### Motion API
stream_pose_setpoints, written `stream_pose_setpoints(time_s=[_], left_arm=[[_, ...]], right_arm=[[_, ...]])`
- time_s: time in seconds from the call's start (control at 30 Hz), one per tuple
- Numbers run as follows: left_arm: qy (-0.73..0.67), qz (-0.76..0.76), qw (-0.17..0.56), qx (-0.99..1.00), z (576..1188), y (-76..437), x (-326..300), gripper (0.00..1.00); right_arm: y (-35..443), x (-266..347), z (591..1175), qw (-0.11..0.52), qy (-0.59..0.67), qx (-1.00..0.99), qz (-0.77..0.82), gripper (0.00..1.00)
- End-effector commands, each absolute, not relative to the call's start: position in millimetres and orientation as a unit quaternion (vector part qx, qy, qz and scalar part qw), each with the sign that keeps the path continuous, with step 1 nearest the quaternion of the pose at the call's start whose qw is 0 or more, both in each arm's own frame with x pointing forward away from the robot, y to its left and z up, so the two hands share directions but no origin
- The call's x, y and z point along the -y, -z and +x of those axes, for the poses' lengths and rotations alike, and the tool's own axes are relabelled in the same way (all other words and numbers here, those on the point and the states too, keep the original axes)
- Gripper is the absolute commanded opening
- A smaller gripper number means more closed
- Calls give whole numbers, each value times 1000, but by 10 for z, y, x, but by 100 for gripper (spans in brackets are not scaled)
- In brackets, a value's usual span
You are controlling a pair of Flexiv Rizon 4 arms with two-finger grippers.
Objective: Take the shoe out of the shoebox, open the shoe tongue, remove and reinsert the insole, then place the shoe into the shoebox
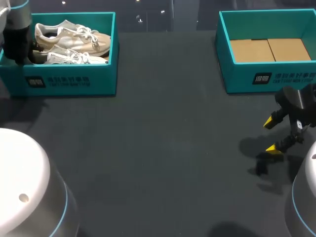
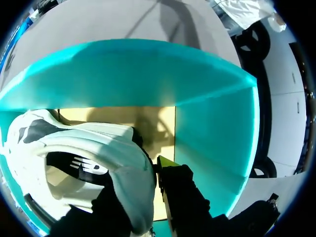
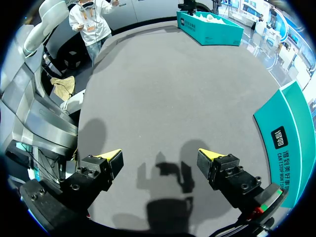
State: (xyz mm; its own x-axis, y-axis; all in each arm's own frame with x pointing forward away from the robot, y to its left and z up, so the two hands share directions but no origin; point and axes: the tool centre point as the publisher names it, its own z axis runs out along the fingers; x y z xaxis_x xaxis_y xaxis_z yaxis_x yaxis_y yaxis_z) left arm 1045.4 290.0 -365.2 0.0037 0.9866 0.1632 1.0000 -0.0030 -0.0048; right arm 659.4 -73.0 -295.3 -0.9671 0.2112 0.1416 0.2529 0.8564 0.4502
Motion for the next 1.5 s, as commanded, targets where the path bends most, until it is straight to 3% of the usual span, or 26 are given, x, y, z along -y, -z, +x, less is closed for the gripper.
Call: stream_pose_setpoints(time_s=[0.03, 0.63, 1.5], left_arm=[[52, -709, 56, 701, 10425, 3504, -2971, 0], [60, -676, 61, 732, 10465, 3202, -3084, 0], [79, -647, 12, 758, 10634, 2216, -3186, 0]], right_arm=[[2952, 727, 6583, 43, 238, 963, -121, 100], [2952, 727, 6583, 43, 238, 963, -121, 100], [2952, 727, 6583, 43, 238, 963, -121, 100]])
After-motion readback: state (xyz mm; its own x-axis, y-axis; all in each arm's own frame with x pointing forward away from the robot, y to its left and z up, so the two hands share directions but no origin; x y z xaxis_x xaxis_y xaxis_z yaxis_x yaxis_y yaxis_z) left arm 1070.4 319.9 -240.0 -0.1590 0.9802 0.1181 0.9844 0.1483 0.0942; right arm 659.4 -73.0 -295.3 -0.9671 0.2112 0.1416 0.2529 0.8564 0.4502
